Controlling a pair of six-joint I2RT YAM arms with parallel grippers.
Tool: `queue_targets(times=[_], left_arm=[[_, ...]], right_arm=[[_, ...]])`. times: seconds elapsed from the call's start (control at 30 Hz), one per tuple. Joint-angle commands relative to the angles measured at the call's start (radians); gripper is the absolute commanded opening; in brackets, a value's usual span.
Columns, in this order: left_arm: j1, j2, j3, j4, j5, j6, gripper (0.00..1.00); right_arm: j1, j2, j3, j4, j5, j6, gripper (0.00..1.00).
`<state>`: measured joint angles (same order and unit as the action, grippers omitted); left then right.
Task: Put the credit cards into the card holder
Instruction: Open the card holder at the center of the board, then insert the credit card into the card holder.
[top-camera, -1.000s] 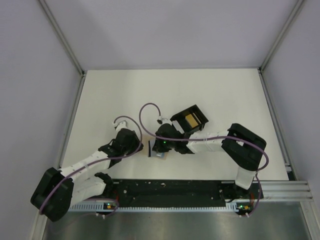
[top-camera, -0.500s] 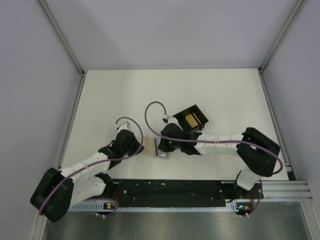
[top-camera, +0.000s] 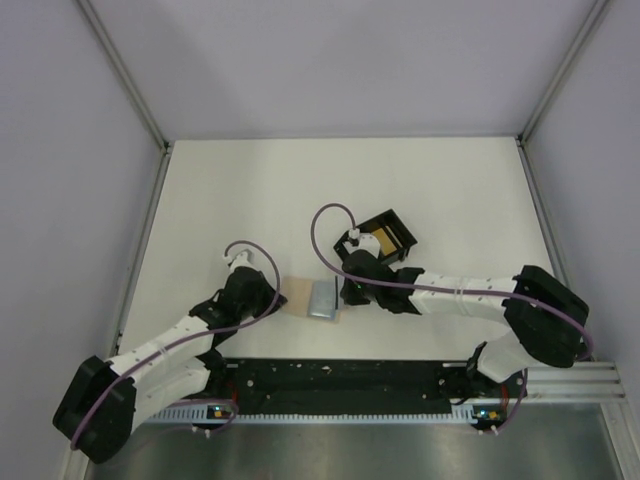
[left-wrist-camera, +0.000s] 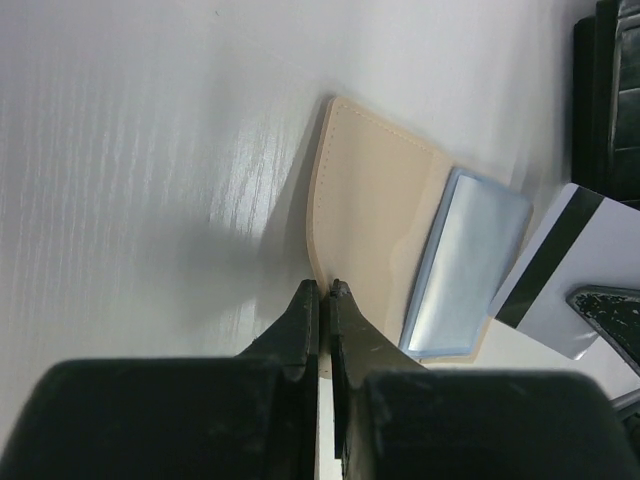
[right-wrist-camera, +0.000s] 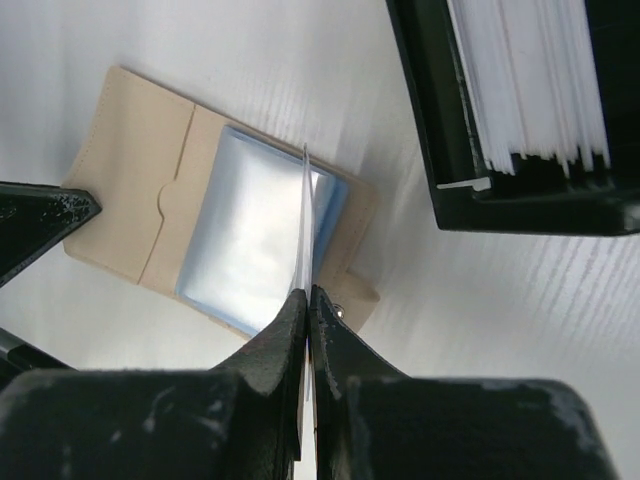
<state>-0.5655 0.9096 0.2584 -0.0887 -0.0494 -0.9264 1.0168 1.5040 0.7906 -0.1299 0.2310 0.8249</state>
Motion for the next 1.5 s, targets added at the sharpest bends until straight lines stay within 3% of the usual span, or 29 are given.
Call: queue_targets(times=[0.0,0.2,0.67,1.07,1.3,1.47], left_arm=[[-0.004,-0.020,-0.013,-0.019,-0.013,-0.015,0.00],[-0.005,-0.014,-0.015,-0.017,-0.018,-0.015,0.00],[-0.020,-0.018,-0.034,-0.006,-0.029,-0.054,0.00],[-0.022,-0.035,-0.025,-0.042,-0.063,-0.058,0.00],[-0.025,-0.040,-0.022,-0.048,-0.067,-0.069,0.00],[-0.030,-0.046,-0.025,-0.045,-0.073,-0.080,0.00]], right_arm=[[-0.011,-0.065,-0.025,-0.088,0.073,0.000,0.00],[-0.011,-0.057,-0.039,-0.088,0.047,0.025,0.00],[-0.098,-0.053,-0.128,0.165,-0.228,0.134,0.00],[-0.122,-0.145,-0.099,0.035,-0.222,0.094,0.00],[-0.124,-0.124,-0.103,0.033,-0.226,0.112,0.00],[-0.124,-0.058,-0.139,0.122,-0.272,0.160,0.00]])
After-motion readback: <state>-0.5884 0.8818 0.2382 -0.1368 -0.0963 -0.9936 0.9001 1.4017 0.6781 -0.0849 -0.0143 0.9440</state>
